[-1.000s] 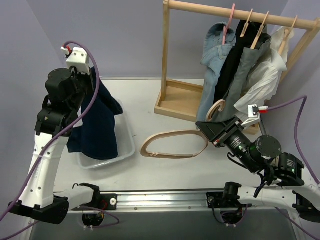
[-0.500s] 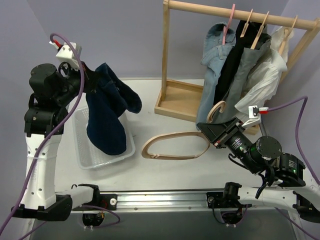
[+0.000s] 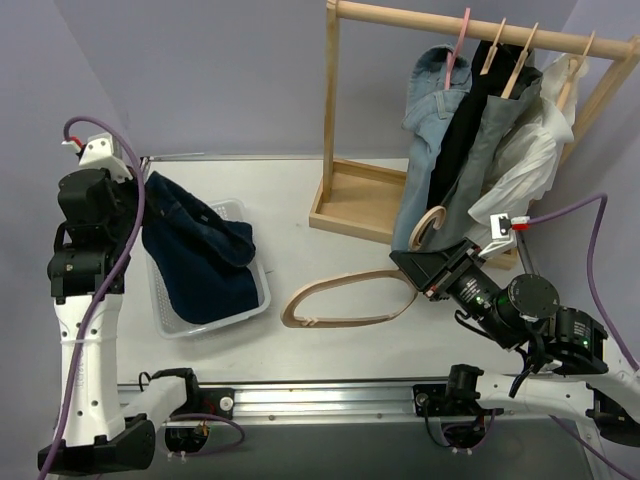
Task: Remove the skirt from the hanger
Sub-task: Place the skirt in the bin.
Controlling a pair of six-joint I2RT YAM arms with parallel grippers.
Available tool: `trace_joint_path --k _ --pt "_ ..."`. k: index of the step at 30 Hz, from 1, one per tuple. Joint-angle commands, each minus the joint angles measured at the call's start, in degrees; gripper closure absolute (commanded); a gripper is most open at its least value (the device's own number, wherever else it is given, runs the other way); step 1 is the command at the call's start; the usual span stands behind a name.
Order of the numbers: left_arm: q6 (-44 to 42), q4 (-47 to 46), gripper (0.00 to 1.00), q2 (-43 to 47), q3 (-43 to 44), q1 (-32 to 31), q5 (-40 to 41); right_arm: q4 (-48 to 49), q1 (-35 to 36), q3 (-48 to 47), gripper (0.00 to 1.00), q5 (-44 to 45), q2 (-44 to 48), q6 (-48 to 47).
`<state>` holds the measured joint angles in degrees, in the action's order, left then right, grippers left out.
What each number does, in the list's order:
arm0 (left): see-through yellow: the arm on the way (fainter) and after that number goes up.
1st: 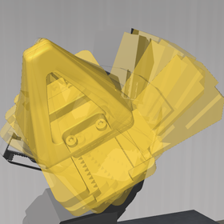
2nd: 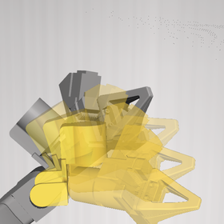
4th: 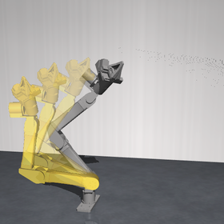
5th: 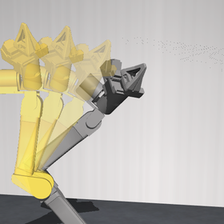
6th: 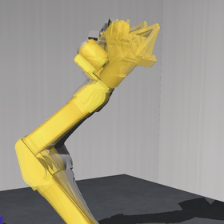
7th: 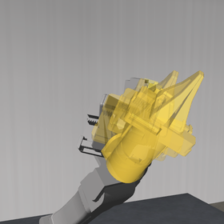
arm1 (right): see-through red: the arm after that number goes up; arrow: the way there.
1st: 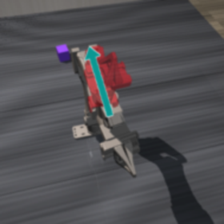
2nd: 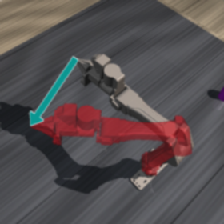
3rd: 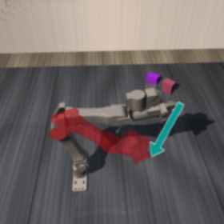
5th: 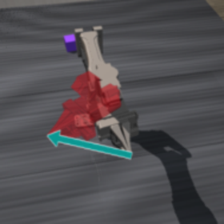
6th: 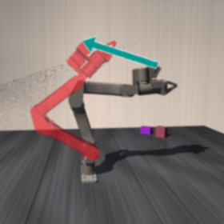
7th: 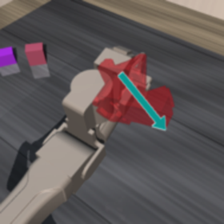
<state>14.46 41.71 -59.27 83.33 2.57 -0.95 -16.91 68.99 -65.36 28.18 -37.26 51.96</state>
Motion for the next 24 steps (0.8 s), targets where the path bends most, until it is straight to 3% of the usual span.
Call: trace_joint_path --k 1,18,24 --pt "2.15 0.56 0.98 -0.75 1.14 2.0 5.52 4.07 -0.26 0.67 1.0 -1.38 0.08 -0.29" --pt "2.42 -8.22 0.98 -28.86 -10.99 0.43 -12.67 0.56 -0.26 -0.03 1.0 -0.41 -1.41 -1.78" --pt "4.69 -11.46 0.98 -33.98 -14.94 -1.86 -19.68 0.65 -0.26 1.29 1.0 -0.15 -1.94 -0.38"
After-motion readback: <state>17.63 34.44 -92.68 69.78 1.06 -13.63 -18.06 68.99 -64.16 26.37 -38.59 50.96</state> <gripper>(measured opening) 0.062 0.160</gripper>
